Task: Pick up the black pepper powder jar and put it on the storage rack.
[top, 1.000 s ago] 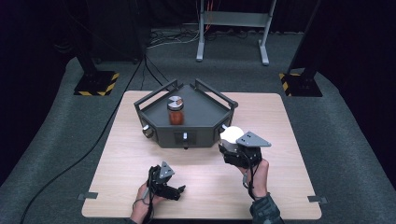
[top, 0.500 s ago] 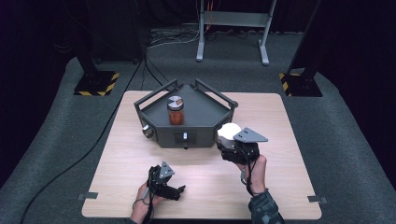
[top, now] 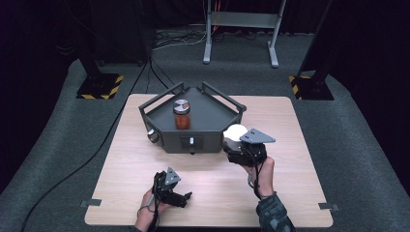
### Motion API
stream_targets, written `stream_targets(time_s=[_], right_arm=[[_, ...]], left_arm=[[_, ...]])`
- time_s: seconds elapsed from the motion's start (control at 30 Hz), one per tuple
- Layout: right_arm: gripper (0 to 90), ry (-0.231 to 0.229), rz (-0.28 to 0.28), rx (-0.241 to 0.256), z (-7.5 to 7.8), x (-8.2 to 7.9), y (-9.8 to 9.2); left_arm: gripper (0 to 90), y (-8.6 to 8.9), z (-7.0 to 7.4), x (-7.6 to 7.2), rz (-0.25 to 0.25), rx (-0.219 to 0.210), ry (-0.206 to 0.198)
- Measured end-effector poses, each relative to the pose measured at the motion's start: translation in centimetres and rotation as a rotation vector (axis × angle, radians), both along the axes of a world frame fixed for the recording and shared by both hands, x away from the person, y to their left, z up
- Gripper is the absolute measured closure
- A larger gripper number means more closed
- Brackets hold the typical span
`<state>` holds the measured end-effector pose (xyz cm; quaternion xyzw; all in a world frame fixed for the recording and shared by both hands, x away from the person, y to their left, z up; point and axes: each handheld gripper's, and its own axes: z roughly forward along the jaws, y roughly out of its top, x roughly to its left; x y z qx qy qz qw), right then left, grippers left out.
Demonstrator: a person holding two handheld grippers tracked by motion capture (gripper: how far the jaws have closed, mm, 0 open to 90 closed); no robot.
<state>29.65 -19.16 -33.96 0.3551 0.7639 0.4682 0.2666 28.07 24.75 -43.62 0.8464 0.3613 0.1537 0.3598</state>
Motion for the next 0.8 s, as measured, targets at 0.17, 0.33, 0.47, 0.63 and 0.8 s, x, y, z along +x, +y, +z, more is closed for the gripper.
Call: stream_targets(time_s=[0.17,0.33,0.47,0.63,0.8], right_arm=[[30.0,0.004,0.008,0.011,0.2,0.5,-0.1],[30.0,0.012,0.014,0.016,0.4,1.1,0.0],[30.0,0.016,0.021,0.022,0.5,1.6,0.1],[30.0,0.020,0.029,0.023,0.6,2.2,0.3],[30.0,0.024,0.046,0.030,0.6,2.7,0.3]], left_arm=[[0.8,0.0,0.0,0.0,0.000,0.000,-0.001],[0.9,0.0,0.0,0.0,0.000,0.000,-0.001],[0.9,0.0,0.0,0.0,0.000,0.000,0.000],[0.9,0.0,0.0,0.0,0.000,0.000,0.000],[0.9,0.0,0.0,0.0,-0.001,0.000,0.000]])
